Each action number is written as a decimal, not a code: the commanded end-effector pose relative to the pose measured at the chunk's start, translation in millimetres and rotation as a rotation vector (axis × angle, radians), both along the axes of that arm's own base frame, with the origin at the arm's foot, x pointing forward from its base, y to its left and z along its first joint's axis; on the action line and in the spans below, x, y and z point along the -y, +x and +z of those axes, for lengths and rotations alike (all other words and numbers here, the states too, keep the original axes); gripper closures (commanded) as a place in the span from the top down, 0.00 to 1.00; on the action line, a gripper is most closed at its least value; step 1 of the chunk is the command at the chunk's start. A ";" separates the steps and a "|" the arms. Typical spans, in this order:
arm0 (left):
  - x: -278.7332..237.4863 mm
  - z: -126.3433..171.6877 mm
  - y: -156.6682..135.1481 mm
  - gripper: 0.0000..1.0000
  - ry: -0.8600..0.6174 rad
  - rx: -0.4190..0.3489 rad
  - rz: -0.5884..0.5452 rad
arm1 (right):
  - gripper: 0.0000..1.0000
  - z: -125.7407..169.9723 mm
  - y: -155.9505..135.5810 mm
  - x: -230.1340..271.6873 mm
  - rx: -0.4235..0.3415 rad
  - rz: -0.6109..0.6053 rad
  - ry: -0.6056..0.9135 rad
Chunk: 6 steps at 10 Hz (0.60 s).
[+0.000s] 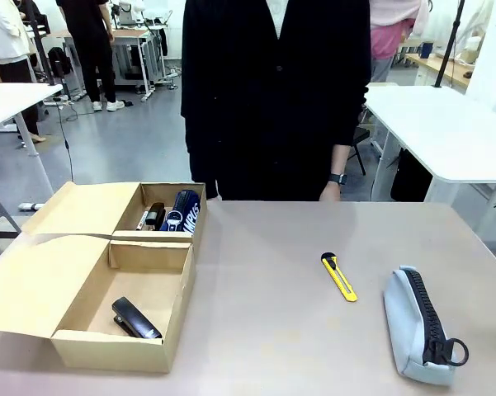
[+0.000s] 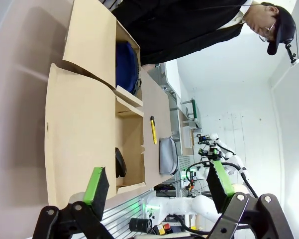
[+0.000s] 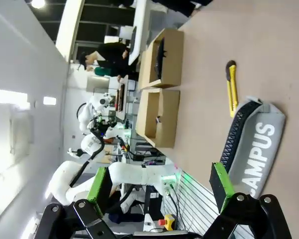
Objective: Place items inside the box.
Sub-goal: Pick up a Pencil pouch or Stapler and place it inside the Mailer Box closest to the robot.
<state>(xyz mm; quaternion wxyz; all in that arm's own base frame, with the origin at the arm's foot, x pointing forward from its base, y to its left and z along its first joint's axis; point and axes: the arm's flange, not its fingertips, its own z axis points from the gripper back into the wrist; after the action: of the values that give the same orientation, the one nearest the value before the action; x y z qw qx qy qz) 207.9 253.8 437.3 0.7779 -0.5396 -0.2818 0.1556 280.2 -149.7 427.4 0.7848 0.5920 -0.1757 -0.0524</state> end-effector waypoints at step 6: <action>0.7 1.7 0.9 1.00 -0.005 0.029 0.000 | 1.00 19.5 -3.0 -6.2 0.067 0.009 0.023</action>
<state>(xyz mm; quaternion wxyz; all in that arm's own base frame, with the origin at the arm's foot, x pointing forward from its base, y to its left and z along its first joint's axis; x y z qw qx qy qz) 207.9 253.8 437.3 0.7780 -0.5396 -0.2818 0.1556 277.2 -143.2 445.2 0.7776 0.5979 -0.1914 -0.0345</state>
